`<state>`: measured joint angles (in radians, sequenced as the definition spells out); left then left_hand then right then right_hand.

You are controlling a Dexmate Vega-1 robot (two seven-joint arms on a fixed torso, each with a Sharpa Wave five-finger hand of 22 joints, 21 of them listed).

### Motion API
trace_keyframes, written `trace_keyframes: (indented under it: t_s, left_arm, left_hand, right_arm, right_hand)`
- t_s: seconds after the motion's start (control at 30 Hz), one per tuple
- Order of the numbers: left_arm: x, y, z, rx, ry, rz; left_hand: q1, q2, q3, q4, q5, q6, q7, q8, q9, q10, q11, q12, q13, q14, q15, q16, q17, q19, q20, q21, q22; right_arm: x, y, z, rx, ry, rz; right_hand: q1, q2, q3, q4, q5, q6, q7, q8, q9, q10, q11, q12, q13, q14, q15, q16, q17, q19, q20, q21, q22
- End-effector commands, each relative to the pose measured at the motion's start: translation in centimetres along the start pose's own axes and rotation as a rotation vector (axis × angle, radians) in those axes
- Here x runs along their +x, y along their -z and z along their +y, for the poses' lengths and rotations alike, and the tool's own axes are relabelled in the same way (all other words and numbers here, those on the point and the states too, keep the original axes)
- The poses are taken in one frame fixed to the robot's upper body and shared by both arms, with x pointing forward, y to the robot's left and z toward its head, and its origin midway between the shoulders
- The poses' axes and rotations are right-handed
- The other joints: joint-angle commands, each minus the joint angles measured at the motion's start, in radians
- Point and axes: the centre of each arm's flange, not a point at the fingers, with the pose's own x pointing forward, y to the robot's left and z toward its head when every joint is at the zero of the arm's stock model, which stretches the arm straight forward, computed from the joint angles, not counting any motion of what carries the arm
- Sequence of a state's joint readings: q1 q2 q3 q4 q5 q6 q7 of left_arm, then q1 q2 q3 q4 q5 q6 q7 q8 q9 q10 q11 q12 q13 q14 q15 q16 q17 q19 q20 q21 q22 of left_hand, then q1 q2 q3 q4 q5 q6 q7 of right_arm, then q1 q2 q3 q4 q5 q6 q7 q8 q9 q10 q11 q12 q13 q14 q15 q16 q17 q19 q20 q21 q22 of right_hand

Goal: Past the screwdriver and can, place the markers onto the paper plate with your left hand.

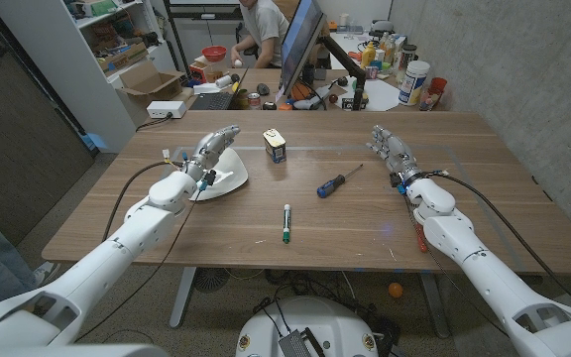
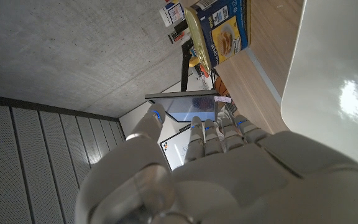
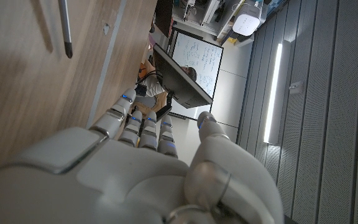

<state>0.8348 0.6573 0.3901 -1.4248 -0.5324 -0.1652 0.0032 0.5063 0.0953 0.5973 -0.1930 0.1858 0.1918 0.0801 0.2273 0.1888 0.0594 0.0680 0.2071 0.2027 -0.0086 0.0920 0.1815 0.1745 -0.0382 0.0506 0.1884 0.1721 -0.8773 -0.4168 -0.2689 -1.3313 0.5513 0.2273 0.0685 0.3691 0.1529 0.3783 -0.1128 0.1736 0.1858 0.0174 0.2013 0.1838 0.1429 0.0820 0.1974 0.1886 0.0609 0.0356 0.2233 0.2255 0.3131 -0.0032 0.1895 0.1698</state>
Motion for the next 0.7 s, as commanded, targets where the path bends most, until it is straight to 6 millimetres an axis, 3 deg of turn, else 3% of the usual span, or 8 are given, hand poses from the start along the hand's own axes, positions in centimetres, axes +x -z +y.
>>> trace_keyframes:
  t_s: [0.03,0.7]
  left_arm:
    - [0.2,-2.0,0.4,0.123,0.072,0.01]
    - [1.4,-6.4,0.9,0.408,0.2,0.037]
  left_hand:
    - [0.028,0.001,0.011,0.0,0.005,0.011,-0.002,0.005,0.002,-0.009,0.003,0.006,0.002,-0.004,0.012,0.002,0.003,-0.008,0.017,-0.002,0.002]
    - [0.093,-0.009,0.024,0.001,0.006,0.025,-0.003,0.009,0.006,-0.013,0.0,0.009,0.004,-0.009,0.008,0.003,0.003,-0.016,0.03,0.0,0.003]
  right_arm:
    - [-0.1,0.1,0.5,0.002,-0.002,0.001]
    - [-0.5,-0.1,0.8,0.001,-0.004,-0.009]
  right_hand:
    - [0.009,0.002,0.003,0.001,0.005,0.002,-0.006,-0.001,0.004,-0.001,-0.003,-0.004,0.002,-0.001,0.005,0.002,0.002,-0.005,0.006,0.0,0.002]
    - [0.008,0.002,0.001,0.002,0.005,-0.004,-0.014,-0.004,0.005,-0.01,-0.002,-0.006,0.003,-0.008,0.009,-0.001,0.003,-0.016,0.009,-0.002,0.002]
